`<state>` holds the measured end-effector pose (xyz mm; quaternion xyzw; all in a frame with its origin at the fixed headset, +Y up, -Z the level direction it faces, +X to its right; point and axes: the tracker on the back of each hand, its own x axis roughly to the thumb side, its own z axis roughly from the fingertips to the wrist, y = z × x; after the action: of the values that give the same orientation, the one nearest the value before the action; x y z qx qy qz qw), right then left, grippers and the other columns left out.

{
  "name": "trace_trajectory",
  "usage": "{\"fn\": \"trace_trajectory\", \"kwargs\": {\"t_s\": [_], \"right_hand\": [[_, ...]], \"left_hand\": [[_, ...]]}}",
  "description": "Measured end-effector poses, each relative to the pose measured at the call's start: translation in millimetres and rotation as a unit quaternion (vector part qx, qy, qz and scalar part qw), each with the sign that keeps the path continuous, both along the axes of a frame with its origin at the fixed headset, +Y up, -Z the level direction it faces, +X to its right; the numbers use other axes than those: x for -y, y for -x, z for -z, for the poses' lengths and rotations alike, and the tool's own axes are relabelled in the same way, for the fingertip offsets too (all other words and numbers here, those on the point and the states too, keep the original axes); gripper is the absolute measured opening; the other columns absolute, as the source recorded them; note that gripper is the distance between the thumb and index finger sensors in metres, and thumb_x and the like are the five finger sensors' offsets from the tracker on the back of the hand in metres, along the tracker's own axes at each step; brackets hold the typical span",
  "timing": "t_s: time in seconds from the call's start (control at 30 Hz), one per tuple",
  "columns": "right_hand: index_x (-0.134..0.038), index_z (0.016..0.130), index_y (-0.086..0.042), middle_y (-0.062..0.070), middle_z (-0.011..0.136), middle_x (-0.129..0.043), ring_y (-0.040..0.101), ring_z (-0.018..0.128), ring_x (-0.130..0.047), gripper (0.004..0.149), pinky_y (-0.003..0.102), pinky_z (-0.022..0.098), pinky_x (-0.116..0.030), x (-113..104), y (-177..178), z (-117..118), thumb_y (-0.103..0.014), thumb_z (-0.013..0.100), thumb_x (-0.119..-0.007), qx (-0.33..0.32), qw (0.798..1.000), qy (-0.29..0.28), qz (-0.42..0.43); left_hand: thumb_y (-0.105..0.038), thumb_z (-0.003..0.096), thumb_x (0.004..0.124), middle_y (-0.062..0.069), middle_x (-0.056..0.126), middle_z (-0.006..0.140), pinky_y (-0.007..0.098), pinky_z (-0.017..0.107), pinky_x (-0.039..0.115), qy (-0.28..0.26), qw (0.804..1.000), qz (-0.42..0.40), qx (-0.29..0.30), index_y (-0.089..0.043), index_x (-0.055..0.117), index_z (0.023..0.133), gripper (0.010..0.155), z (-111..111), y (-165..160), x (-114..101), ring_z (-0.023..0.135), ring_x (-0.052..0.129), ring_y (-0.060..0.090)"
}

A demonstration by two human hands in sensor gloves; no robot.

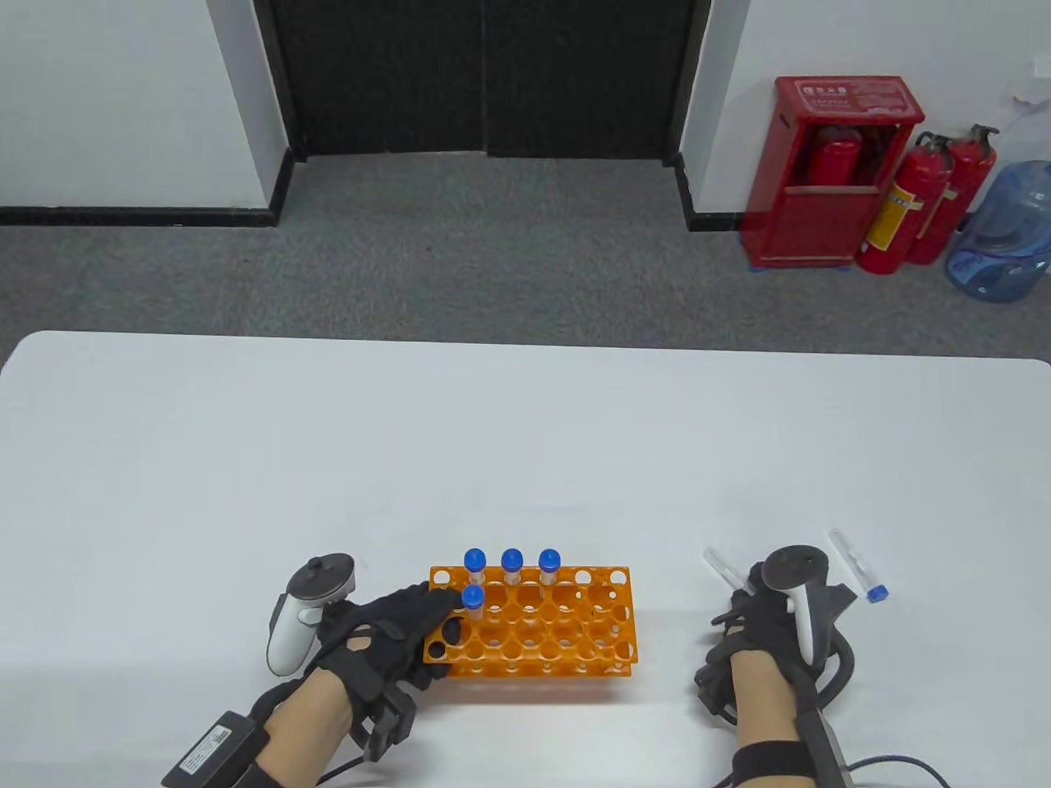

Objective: Hold test tube rack and insert test tubes into grid holes one by one

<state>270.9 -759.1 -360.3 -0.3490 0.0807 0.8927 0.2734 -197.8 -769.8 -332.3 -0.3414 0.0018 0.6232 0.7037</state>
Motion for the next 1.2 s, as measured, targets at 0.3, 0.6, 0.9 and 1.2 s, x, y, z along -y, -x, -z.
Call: {"fn": "trace_trajectory", "kwargs": {"t_s": [0.3,0.6,0.9,1.2], "right_hand": [[-0.072,0.093,-0.035,0.009,0.098,-0.075,0.031,0.059,-0.089,0.052,0.052,0.043,-0.076,-95.5,50.1,-30.1,-0.030,0.042,-0.082,-0.185,0.933,-0.309,0.020],[-0.080,0.090,-0.028,0.007,0.097,-0.078,0.024,0.056,-0.095,0.053,0.045,0.041,-0.083,-132.9,111.3,-73.9,-0.024,0.038,-0.086,-0.367,0.838,-0.401,-0.047],[-0.082,0.089,-0.029,0.005,0.100,-0.077,0.025,0.060,-0.095,0.051,0.045,0.043,-0.083,-127.9,149.8,-84.8,-0.022,0.038,-0.086,-0.453,0.800,-0.358,-0.163],[-0.081,0.089,-0.029,0.004,0.103,-0.072,0.025,0.064,-0.093,0.051,0.045,0.045,-0.082,-123.6,175.6,-92.2,-0.021,0.039,-0.084,-0.493,0.764,-0.340,-0.241]], "left_hand": [[-0.059,0.0444,0.069,-0.024,0.092,0.066,0.014,0.026,0.098,0.002,1.000,0.004,-0.004,-0.043,0.076,0.083,0.042,1.2,1.2,2.7,0.036,0.108,0.000],[-0.059,0.0443,0.069,-0.024,0.092,0.066,0.014,0.027,0.098,0.003,1.000,0.008,-0.003,-0.044,0.076,0.083,0.042,1.0,0.5,3.7,0.036,0.108,0.000],[-0.059,0.0444,0.069,-0.024,0.092,0.066,0.014,0.027,0.098,0.005,1.000,0.007,0.005,-0.043,0.076,0.083,0.042,1.8,-0.3,6.2,0.036,0.108,0.000],[-0.059,0.0443,0.069,-0.024,0.092,0.066,0.014,0.026,0.098,0.003,1.000,0.021,0.004,-0.043,0.076,0.083,0.042,2.6,0.5,9.2,0.036,0.108,0.001]]}}
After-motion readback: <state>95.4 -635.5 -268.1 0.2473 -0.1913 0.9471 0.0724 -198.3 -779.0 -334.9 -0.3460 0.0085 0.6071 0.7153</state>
